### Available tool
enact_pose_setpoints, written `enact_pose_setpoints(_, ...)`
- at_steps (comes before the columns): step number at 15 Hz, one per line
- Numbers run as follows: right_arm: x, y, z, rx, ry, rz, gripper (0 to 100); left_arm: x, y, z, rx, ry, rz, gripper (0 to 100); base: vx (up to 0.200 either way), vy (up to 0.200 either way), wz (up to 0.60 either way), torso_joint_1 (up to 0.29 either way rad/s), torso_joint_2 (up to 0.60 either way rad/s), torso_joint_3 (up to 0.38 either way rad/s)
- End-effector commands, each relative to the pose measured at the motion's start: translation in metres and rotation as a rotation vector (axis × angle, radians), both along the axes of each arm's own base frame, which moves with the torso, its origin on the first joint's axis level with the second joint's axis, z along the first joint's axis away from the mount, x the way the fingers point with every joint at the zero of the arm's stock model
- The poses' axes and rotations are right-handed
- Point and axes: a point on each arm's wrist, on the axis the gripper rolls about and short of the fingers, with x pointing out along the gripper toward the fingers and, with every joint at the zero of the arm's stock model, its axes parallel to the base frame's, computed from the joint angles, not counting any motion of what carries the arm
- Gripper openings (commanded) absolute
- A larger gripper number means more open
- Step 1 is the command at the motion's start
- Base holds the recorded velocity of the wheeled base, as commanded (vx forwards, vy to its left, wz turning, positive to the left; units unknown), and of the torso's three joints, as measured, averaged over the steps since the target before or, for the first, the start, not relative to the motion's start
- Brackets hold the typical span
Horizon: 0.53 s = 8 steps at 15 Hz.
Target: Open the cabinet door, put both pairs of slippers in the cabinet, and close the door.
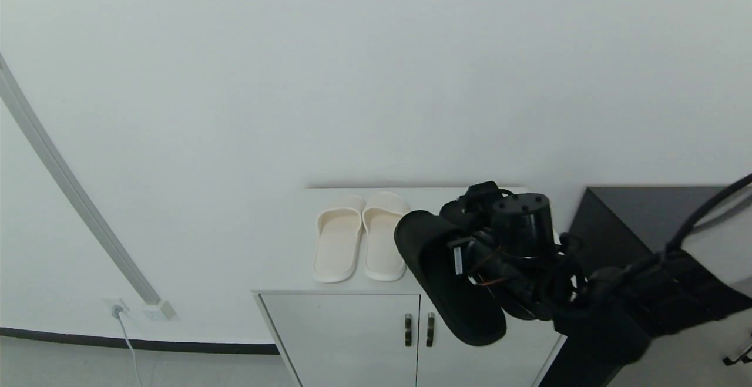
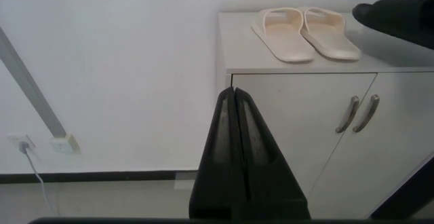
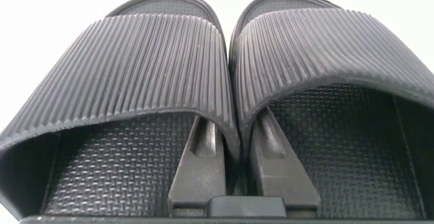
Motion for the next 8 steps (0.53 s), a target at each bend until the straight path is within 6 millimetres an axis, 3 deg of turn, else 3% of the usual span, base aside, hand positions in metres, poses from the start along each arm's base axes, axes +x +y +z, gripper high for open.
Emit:
enact_pose_setpoints(1,-0.052,-0.030,0.030,0.063,-0.013,0.209,0,0.000,0.000,0.000,0.001,0.001,0.000,0,0.000,0.000,0.00,0.000,0.00,0.000)
enact_pose_setpoints(3,-0.074,-0.042,0.033,0.092,0.016,0.347,0,0.000,0.000,0.000,0.001,0.001,0.000,0,0.000,0.000,0.00,0.000,0.00,0.000)
enact_pose_setpoints(8,-0.078,-0.044,0.029,0.088,0.038,0.380,0,0.000,0.000,0.000,0.000,0.001,0.000,0,0.000,0.000,0.00,0.000,0.00,0.000)
